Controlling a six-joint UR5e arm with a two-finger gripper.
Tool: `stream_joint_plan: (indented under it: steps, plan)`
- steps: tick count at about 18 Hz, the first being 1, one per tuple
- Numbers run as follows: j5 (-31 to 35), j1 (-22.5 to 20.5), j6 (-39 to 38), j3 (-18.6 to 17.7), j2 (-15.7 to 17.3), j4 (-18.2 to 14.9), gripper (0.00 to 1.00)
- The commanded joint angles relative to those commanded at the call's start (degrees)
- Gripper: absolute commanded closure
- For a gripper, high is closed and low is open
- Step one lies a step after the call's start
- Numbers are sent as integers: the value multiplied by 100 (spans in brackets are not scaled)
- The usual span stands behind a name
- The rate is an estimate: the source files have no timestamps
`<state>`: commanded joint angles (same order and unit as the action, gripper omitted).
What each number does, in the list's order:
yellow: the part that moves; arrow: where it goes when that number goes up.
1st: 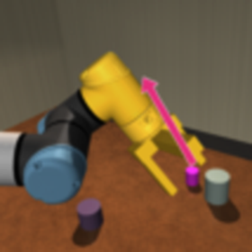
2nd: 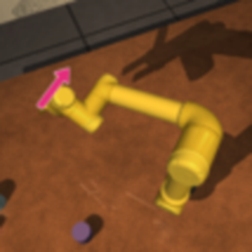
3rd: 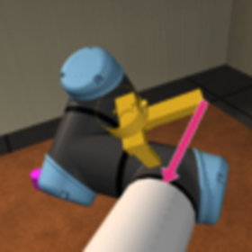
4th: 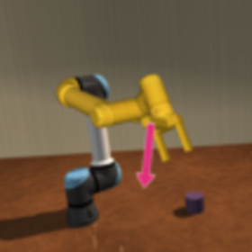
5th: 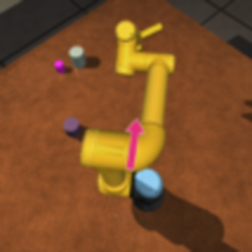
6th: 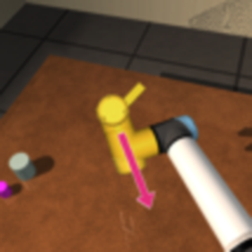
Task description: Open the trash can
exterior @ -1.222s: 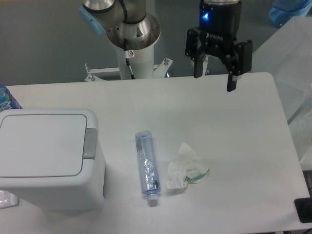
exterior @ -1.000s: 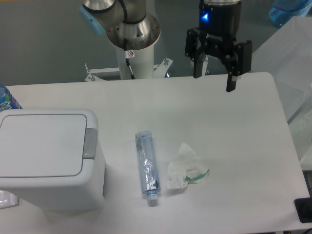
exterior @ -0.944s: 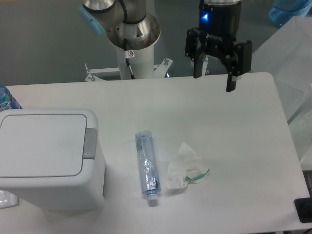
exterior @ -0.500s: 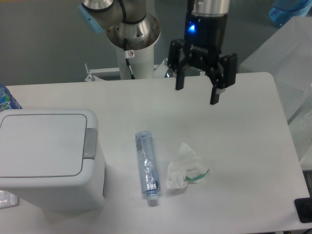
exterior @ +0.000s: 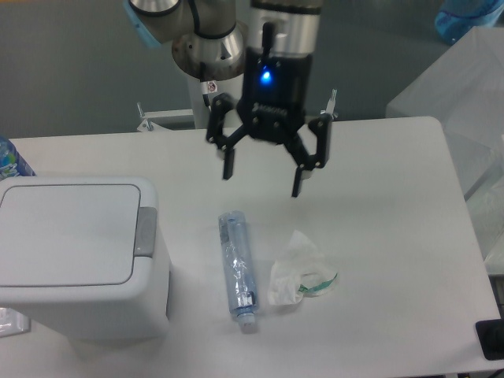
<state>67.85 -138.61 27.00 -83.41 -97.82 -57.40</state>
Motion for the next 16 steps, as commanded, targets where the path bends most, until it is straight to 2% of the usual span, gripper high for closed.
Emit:
stream_joint_plan:
  steps: [5,16]
  plan:
    - [-9,220,-538,-61,-114,18,0]
    - [9,467,-714,-193,-264,18,0]
